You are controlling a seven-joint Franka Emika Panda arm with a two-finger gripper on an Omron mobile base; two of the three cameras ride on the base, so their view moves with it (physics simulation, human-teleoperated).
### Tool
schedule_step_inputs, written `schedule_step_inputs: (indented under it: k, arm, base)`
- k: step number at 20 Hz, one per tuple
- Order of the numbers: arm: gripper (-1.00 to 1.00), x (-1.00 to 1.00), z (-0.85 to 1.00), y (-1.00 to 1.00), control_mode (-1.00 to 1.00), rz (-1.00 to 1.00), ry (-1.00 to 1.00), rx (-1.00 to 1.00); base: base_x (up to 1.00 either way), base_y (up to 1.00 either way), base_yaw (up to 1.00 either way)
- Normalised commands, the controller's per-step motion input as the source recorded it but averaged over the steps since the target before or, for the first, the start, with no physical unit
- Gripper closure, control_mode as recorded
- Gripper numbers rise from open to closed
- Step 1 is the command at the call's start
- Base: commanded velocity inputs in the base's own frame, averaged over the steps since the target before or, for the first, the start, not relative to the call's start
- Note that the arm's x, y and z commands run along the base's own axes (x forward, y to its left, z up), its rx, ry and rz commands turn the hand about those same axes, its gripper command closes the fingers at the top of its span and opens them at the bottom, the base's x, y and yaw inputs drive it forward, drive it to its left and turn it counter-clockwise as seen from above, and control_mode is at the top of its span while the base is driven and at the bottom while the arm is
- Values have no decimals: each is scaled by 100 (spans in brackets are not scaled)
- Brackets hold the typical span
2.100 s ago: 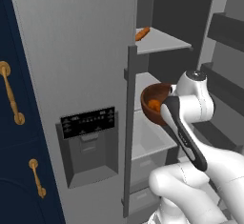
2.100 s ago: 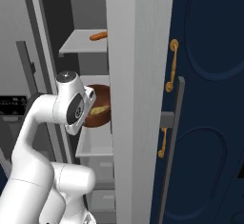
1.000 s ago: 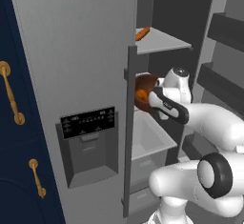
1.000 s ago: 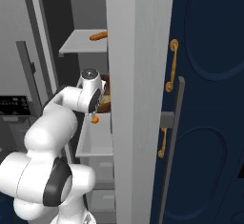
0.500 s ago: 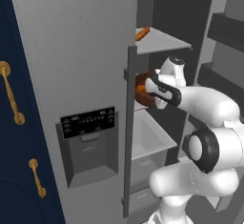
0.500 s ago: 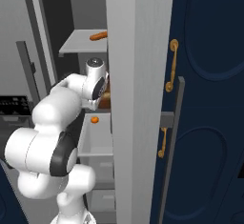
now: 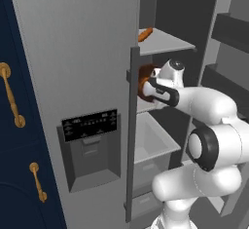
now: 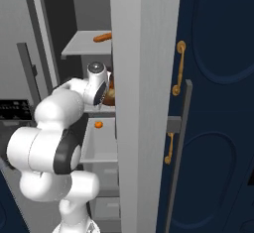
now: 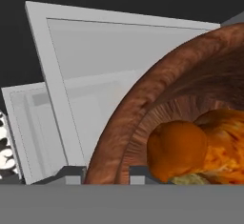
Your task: Pick the chicken drumstick and potato from their plates and place them in the bowl. Then put the bowl in the fridge.
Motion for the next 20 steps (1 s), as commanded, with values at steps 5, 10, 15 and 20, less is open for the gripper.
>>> schedule_step_inputs:
  k: [5, 10, 15, 20]
  arm:
    - [100, 18, -25, 0, -100, 4, 1, 1]
    - [-100, 10, -18, 0, -100, 2, 7, 0]
    - [-100, 2, -5, 0, -100, 1, 0, 0]
    - [-100, -15, 0, 0, -100, 0, -9, 0]
  base:
    - [0, 0, 0]
    - [0, 0, 0]
    - [0, 0, 0]
    - [0, 0, 0]
